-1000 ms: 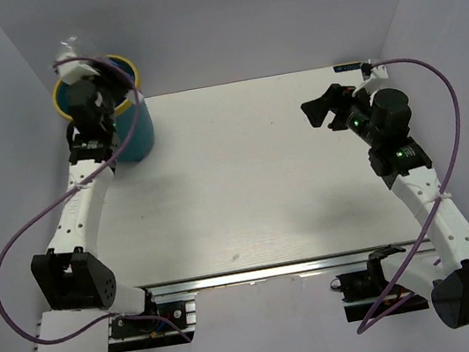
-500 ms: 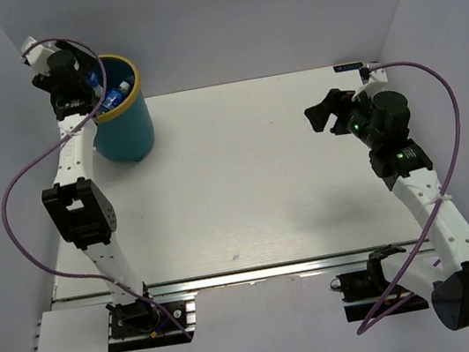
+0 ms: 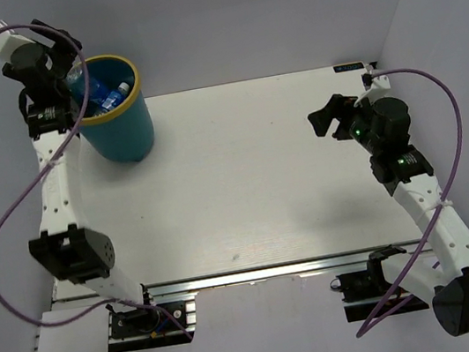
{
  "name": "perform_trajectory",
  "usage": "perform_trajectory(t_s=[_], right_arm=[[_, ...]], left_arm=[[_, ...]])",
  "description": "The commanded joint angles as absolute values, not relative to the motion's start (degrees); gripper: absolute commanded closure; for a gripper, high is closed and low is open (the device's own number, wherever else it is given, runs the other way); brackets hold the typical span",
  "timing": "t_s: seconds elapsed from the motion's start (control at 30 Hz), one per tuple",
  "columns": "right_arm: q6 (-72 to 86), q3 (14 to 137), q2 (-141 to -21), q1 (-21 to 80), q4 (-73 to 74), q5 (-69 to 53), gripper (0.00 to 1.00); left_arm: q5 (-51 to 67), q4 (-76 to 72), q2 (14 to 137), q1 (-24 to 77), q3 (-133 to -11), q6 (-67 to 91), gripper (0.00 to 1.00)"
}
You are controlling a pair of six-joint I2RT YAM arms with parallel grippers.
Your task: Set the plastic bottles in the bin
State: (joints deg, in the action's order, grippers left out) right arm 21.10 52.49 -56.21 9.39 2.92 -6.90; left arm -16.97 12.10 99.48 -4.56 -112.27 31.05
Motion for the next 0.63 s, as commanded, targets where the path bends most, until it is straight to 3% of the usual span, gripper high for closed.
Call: perform_trajectory(t_s=[0.0, 0.13, 0.17, 0.3, 0.4, 0.6], right_arm=[[23.2, 50.28, -53.97, 9.14, 2.11, -2.48, 0.11], [26.62, 45.89, -51.6, 9.14, 1.58, 3.77, 0.11], [26.98, 45.1, -50.81, 9.23, 0.89, 4.21, 0.11], [26.9, 42.54, -49.75, 9.23, -1.4, 4.74, 0.11], [27.42, 41.75, -50.27, 9.14, -2.37, 4.49, 0.11], [26.89, 40.34, -50.71, 9.14, -4.39, 1.58, 0.11]], left_arm=[[-9.16, 18.89, 88.7, -4.22, -107.16, 32.34, 0.02], [-4.92, 17.85, 73.78, -4.22, -85.22, 34.18, 0.02], [-6.92, 17.15, 66.17, -4.22, -73.68, 37.76, 0.02], [-5.72, 10.72, 49.89, -4.22, -48.77, 45.17, 0.02], [-7.11, 14.31, 44.4, -4.22, -41.51, 46.68, 0.02], [-12.22, 21.71, 44.82, -4.22, -44.82, 43.42, 0.02]])
